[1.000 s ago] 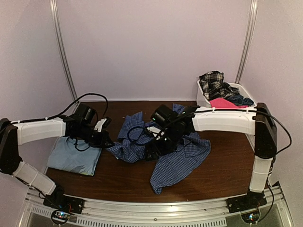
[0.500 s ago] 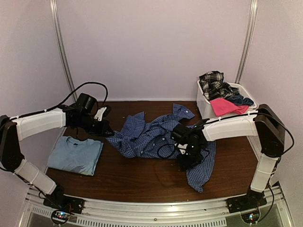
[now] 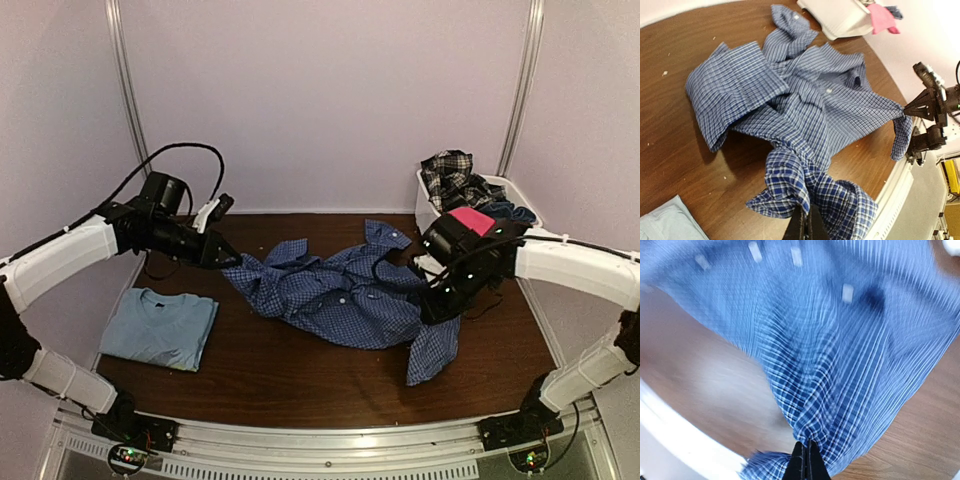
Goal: Fold and stack the mixed laundry pile
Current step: Flatten out the crumpled shirt at the center of the board.
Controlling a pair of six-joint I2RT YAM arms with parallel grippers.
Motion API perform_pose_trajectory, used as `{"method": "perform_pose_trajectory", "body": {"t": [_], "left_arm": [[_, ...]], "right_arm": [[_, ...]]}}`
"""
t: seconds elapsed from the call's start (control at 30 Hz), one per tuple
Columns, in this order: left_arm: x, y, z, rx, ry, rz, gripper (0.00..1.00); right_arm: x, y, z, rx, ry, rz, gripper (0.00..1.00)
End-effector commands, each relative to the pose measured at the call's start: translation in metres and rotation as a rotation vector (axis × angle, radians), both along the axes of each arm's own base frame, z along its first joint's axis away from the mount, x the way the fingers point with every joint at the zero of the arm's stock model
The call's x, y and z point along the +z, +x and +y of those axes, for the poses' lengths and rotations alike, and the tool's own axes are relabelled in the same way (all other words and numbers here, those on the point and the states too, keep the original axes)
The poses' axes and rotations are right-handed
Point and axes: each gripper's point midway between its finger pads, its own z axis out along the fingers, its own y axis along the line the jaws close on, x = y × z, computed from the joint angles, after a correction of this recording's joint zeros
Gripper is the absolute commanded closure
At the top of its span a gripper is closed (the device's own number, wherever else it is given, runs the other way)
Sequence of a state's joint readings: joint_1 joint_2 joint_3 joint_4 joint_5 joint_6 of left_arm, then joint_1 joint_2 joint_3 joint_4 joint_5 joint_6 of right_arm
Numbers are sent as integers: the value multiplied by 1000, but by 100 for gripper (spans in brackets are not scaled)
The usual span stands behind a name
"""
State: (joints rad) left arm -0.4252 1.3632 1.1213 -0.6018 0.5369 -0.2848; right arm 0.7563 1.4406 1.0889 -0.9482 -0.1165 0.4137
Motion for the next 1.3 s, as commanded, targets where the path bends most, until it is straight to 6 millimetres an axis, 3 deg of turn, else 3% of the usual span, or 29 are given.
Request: {"method": "perform_pose_trajectory", "body": {"t": [0.0, 0.1, 0.17, 0.2, 0.27, 0.33, 0.4, 0.47, 0.5, 0.53, 0.57, 0.63, 0.7, 0.77, 0.83, 0.9, 1.03, 1.13, 1.27], "left_arm": [[61, -25, -14, -135, -168, -77, 100], [96, -35, -21, -157, -286, -83, 100], [130, -32, -24, -136, -364, -129, 100], [144, -24, -20, -92, -372, -166, 100], [147, 2, -5, 29, -304, -190, 100], [124, 41, 19, 185, -137, -174, 100], [84, 79, 41, 296, -12, -80, 100], [34, 105, 57, 361, 72, 60, 96], [20, 112, 57, 348, 77, 97, 81], [10, 117, 58, 345, 95, 115, 59], [4, 119, 61, 354, 120, 120, 45], [8, 116, 70, 380, 151, 98, 25], [8, 106, 76, 397, 162, 84, 15], [3, 90, 68, 357, 109, 98, 15], [-1, 67, 47, 277, 21, 106, 19], [-8, 43, 20, 188, -27, 103, 23], [-24, 5, -44, 6, -90, 147, 30], [-34, -1, -72, -35, -91, 160, 32], [-62, 12, -73, 10, -32, 192, 30]], "right_arm": [[98, -12, 5, -6, 230, -136, 100], [136, -15, 1, -12, 293, -200, 100], [145, -9, -8, -39, 289, -234, 100], [145, -1, -15, -66, 280, -248, 100], [140, 20, -36, -134, 253, -267, 100], [130, 49, -63, -229, 193, -288, 100], [110, 76, -81, -289, 141, -269, 100], [91, 98, -85, -296, 95, -243, 100], [81, 107, -87, -291, 58, -228, 98], [75, 113, -87, -291, 31, -204, 82], [71, 116, -89, -290, -1, -179, 56], [77, 116, -85, -275, 12, -174, 39], [84, 108, -76, -254, 87, -187, 35], [77, 92, -68, -227, 154, -164, 36], [59, 71, -64, -207, 189, -106, 38], [36, 51, -63, -198, 209, -43, 39], [11, 39, -72, -214, 172, -12, 39], [-14, 34, -82, -237, 93, 49, 38], [-35, 32, -88, -267, 45, 87, 34]]}}
